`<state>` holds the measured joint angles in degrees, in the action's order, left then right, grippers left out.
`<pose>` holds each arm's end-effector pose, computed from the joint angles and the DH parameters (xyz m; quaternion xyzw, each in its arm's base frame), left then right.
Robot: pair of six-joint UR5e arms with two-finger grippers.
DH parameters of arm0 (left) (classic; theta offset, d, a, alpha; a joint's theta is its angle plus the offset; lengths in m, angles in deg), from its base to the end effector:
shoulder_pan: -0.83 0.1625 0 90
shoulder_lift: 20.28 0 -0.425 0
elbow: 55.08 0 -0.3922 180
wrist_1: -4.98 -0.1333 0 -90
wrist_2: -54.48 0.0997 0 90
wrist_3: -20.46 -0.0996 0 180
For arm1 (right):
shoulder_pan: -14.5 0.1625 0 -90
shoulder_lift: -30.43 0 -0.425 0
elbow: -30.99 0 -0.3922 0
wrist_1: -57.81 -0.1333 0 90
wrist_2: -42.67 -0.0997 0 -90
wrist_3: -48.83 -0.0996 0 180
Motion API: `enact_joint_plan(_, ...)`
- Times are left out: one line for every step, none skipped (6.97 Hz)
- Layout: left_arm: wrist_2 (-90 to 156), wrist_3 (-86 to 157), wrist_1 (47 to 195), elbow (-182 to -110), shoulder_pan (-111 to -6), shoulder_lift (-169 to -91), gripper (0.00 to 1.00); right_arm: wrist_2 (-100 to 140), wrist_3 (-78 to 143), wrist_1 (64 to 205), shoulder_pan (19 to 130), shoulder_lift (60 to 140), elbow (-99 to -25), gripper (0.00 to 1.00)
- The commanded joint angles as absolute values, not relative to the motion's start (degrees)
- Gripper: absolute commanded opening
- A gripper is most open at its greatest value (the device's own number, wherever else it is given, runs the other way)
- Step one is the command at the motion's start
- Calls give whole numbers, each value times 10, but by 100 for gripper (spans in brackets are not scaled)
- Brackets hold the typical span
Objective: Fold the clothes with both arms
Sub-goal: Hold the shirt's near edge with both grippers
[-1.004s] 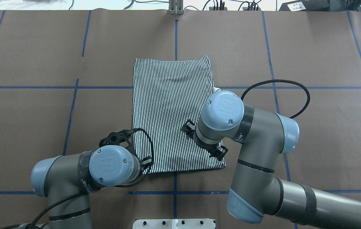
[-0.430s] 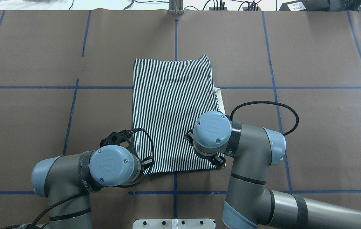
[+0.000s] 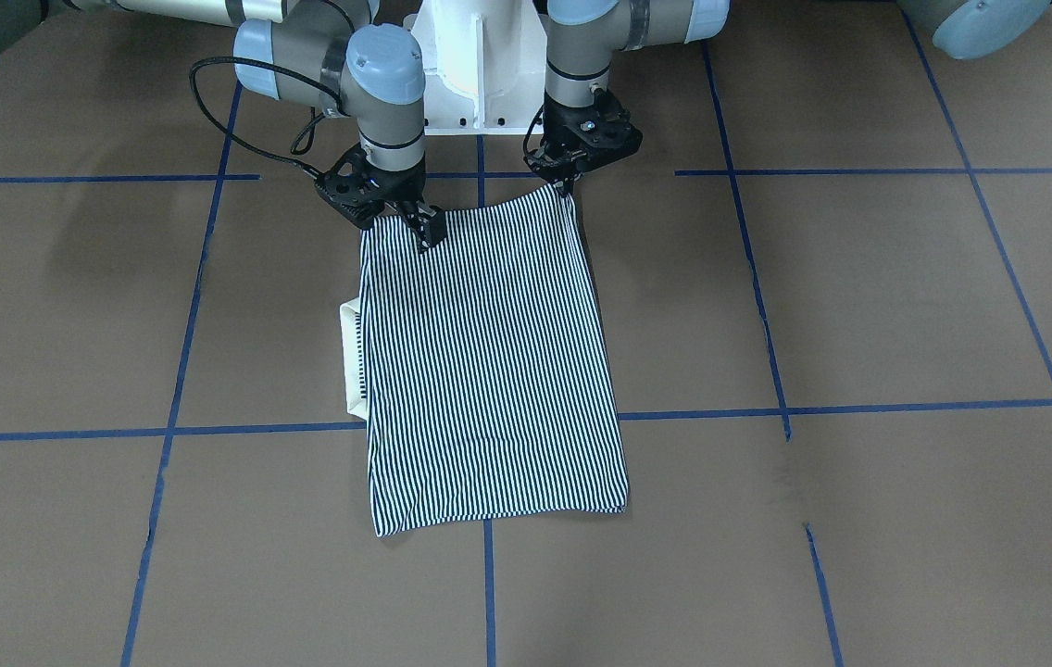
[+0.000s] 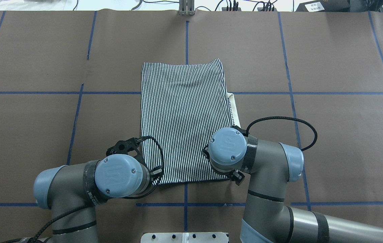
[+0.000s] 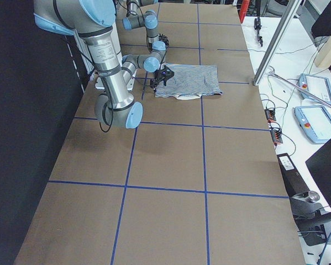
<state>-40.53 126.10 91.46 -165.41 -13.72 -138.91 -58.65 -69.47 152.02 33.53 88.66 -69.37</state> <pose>0.5512 -0.2718 0.2383 -0.0440 0.3855 -0.2237 0.8941 -0.5805 -0.3206 0.2765 -0.1191 -0.3147 0.3484 0.8749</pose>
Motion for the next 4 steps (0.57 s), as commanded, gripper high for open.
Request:
enact_joint_plan(-405, 1261, 915, -1654, -138, -1389, 0, -582, -694, 1519, 336, 877, -692, 100)
enact_joint_plan(-405, 1261, 915, -1655, -138, -1388, 0, -582, -693, 1519, 336, 872, -690, 100)
enact_joint_plan(-405, 1261, 915, -1655, -138, -1388, 0, -582, -693, 1519, 336, 872, -689, 100)
enact_joint_plan(-405, 1261, 915, -1655, -138, -1388, 0, -582, -692, 1519, 335, 872, -681, 100)
